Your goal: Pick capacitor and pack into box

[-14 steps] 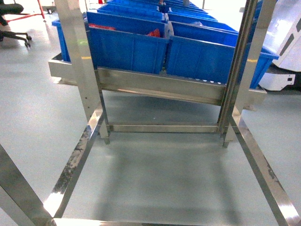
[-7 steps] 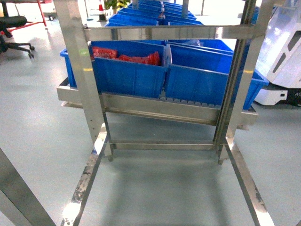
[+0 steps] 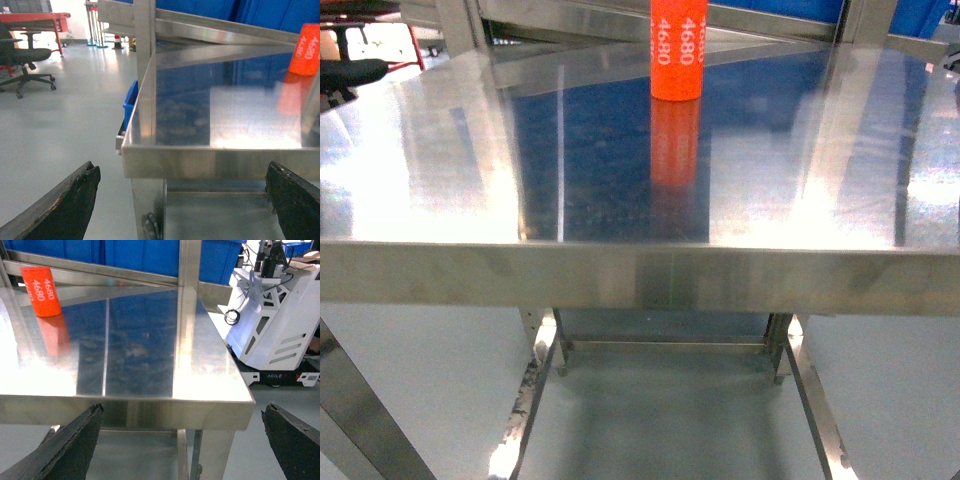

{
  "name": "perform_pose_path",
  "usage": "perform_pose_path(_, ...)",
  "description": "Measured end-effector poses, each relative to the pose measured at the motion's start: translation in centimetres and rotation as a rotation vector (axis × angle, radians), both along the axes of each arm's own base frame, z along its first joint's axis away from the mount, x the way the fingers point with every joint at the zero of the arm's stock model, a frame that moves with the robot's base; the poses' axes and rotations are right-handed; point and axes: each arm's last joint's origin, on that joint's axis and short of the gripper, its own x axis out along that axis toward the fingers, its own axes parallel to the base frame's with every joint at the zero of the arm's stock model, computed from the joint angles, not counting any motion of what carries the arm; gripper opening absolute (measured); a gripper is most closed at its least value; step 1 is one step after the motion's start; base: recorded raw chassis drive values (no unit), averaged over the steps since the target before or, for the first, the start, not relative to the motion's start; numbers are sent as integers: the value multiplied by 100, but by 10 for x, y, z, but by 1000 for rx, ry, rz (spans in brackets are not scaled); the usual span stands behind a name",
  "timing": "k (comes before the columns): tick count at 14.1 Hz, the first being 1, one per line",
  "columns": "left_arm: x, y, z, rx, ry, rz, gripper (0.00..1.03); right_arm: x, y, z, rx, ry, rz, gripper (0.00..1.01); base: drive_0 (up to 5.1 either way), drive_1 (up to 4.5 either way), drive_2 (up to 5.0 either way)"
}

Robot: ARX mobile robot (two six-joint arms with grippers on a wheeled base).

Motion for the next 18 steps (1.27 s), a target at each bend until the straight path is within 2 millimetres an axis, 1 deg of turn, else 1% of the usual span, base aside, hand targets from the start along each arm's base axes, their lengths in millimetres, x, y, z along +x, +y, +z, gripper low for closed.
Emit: perform_pose_path(18,0,0,0,0,0,0,98,0,0,0,0,1,0,98,0,0,0)
